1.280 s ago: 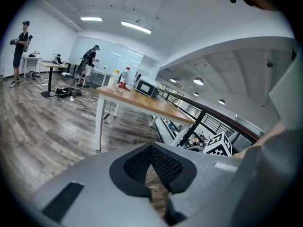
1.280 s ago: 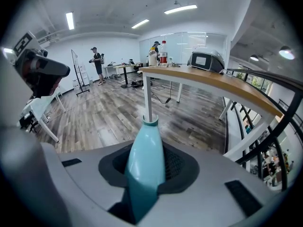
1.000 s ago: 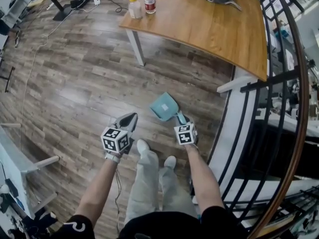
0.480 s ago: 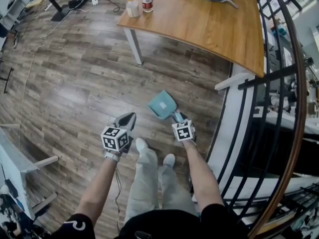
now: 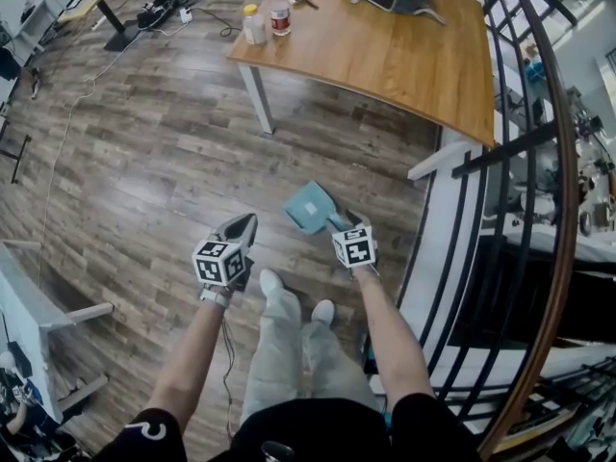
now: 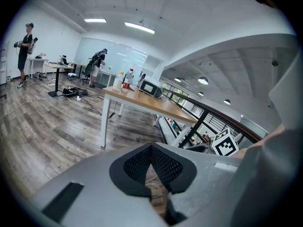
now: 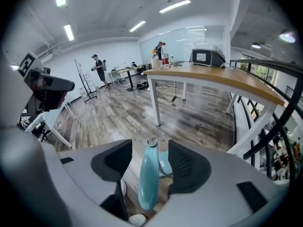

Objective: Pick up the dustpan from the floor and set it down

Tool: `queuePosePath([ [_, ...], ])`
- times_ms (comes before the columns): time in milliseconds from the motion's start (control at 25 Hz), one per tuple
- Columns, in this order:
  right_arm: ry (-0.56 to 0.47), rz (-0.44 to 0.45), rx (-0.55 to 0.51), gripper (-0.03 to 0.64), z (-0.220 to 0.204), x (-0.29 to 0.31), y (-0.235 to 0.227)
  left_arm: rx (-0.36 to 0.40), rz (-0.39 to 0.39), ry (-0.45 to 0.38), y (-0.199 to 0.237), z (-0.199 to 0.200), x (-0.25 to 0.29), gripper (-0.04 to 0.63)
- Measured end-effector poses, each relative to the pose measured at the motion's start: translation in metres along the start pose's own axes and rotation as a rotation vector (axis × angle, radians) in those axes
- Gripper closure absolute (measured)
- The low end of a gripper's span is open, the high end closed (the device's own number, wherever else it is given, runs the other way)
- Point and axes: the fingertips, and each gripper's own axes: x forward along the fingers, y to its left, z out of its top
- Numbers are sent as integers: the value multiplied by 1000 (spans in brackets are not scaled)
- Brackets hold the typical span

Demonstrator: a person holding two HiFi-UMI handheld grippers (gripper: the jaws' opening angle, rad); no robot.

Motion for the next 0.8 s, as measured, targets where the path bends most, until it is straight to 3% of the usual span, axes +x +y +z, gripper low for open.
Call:
queuePosePath([
  [240,-94,0,12,431,35,-58,0,52,-15,-43,-37,32,-25,597],
  [560,-229,25,-32,594,83,-165,23,127,-22,-110,-90,68,-86,597],
  [800,-339,34,-54,620,131,-248,31,168,-41,-185,-135,102,-127,597],
])
